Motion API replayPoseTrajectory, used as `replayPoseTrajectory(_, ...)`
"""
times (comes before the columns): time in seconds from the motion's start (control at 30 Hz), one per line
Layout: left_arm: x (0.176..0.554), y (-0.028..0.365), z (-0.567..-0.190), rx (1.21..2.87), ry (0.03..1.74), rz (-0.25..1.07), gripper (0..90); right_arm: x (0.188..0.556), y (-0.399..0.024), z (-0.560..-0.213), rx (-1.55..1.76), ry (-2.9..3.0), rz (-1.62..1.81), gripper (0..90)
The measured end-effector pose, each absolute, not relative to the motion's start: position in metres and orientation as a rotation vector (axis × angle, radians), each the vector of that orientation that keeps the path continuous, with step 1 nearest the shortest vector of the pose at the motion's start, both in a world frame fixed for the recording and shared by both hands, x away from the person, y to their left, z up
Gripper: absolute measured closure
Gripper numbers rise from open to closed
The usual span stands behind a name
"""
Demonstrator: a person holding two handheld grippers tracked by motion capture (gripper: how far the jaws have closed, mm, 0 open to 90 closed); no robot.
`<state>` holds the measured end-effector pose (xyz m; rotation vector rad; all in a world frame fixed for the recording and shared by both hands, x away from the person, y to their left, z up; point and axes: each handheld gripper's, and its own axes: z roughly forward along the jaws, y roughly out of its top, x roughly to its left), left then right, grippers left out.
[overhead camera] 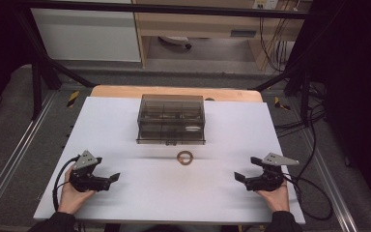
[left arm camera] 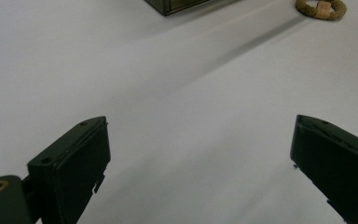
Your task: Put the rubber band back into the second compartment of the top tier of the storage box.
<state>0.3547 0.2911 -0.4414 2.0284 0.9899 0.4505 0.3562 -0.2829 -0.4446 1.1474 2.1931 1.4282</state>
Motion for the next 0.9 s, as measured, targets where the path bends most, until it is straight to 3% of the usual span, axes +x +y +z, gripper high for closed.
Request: replayPoseTrajectory(0.9,0.3561,0.2942,-0.4425,2.005,1.01,0.427,4.6,0.3572,-0.273,-0.4424,1.144,2.22,1.458,0.6)
